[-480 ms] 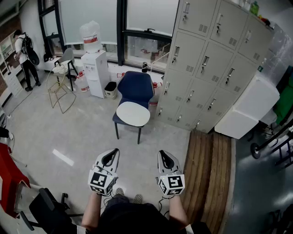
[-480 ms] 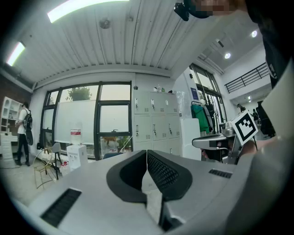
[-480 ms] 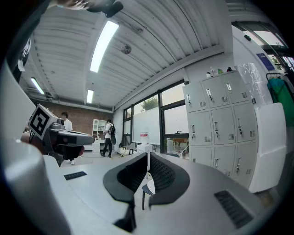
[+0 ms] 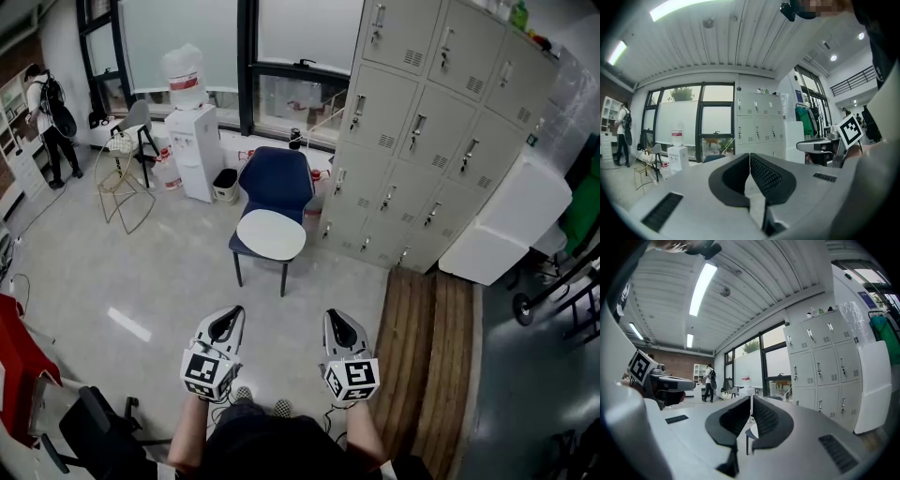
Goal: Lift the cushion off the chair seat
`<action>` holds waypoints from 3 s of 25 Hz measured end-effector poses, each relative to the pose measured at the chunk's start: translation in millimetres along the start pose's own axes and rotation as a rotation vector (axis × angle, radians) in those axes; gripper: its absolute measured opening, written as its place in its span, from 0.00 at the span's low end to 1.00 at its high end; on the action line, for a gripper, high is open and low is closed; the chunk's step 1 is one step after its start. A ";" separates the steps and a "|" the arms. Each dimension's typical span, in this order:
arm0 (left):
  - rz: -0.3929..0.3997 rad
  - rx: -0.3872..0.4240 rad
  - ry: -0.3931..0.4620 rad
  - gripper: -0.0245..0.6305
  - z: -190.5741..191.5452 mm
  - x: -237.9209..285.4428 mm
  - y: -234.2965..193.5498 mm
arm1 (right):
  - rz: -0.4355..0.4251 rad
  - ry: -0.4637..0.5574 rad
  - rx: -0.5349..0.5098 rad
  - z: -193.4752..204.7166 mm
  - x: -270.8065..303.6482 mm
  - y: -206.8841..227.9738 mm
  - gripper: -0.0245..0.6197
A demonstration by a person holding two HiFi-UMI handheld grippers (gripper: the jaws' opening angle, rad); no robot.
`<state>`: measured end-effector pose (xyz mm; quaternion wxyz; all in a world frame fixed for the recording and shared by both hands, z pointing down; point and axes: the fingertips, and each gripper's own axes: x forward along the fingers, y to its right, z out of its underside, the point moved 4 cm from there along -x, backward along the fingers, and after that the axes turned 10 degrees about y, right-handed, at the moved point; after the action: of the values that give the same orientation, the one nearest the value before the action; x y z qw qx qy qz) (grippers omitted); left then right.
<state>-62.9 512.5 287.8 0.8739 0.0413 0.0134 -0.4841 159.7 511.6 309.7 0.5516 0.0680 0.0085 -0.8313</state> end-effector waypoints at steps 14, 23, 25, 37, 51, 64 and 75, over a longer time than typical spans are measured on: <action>0.004 -0.025 -0.028 0.07 13.4 29.2 -9.7 | -0.007 -0.034 -0.008 11.9 29.3 16.2 0.09; 0.028 -0.028 -0.033 0.07 28.7 89.8 -72.5 | 0.027 -0.048 -0.013 28.0 109.4 32.9 0.09; 0.034 -0.029 -0.027 0.07 27.8 110.0 -92.8 | 0.033 -0.047 -0.014 28.7 133.6 36.2 0.09; 0.101 -0.056 -0.025 0.07 30.0 209.8 -228.2 | 0.102 -0.074 -0.019 37.8 279.5 28.5 0.09; 0.150 -0.115 -0.007 0.07 53.9 276.3 -346.4 | 0.179 -0.123 -0.052 54.6 384.4 12.1 0.09; 0.179 -0.122 -0.051 0.07 82.3 345.5 -365.0 | 0.210 -0.167 -0.032 81.1 433.1 57.0 0.09; 0.150 -0.088 -0.062 0.07 93.4 461.4 -368.8 | 0.138 -0.183 -0.035 101.2 523.6 148.1 0.09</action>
<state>-132.0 -80.1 329.8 0.9087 -0.0116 0.0044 -0.4172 85.0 -34.9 354.9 0.6071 -0.0173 -0.0322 -0.7938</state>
